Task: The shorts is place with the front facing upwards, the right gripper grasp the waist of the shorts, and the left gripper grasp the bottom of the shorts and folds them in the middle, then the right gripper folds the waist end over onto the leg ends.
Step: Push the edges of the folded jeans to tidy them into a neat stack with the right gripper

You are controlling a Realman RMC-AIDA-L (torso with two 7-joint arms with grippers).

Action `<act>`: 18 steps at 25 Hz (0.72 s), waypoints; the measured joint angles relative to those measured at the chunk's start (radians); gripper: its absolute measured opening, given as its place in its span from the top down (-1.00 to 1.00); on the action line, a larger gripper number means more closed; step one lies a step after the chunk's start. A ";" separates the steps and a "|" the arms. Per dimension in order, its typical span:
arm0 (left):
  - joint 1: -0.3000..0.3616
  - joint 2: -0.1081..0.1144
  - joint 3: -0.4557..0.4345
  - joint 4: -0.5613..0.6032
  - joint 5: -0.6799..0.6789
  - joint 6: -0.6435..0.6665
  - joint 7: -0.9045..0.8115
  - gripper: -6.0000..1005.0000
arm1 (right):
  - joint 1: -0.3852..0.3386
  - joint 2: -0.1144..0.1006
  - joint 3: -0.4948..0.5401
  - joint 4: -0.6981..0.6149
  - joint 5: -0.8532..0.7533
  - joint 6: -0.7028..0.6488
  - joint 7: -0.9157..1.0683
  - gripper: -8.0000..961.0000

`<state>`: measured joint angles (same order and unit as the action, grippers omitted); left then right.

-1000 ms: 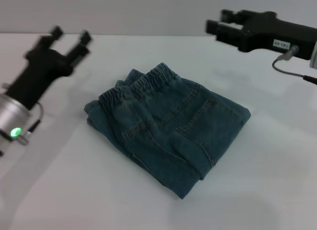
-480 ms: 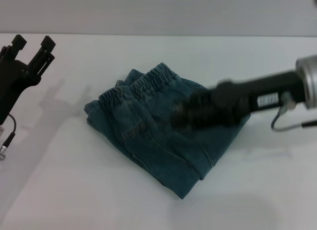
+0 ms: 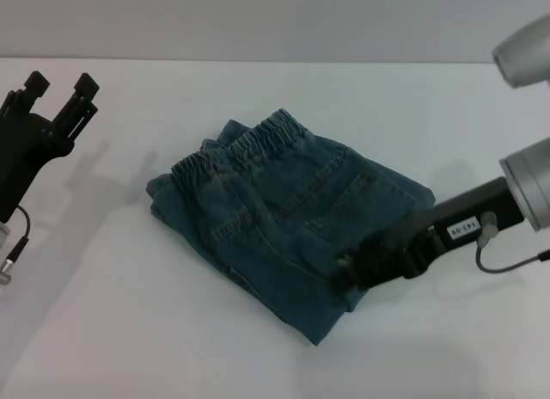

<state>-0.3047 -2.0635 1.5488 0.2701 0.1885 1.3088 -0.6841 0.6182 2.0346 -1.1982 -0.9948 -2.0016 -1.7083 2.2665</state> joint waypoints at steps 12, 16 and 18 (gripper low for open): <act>-0.019 -0.005 0.009 -0.025 0.000 -0.011 0.000 -0.65 | 0.039 0.009 0.001 0.107 -0.086 0.035 -0.018 -0.01; -0.024 -0.007 0.009 -0.034 0.000 -0.011 0.000 -0.66 | 0.058 0.018 -0.005 0.167 -0.087 0.066 -0.042 -0.01; -0.025 -0.007 0.008 -0.036 0.000 -0.011 0.000 -0.66 | 0.064 0.023 -0.006 0.187 -0.090 0.077 -0.048 -0.01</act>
<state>-0.3300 -2.0704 1.5571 0.2344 0.1887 1.2977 -0.6841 0.6818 2.0573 -1.2041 -0.8082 -2.0916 -1.6317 2.2188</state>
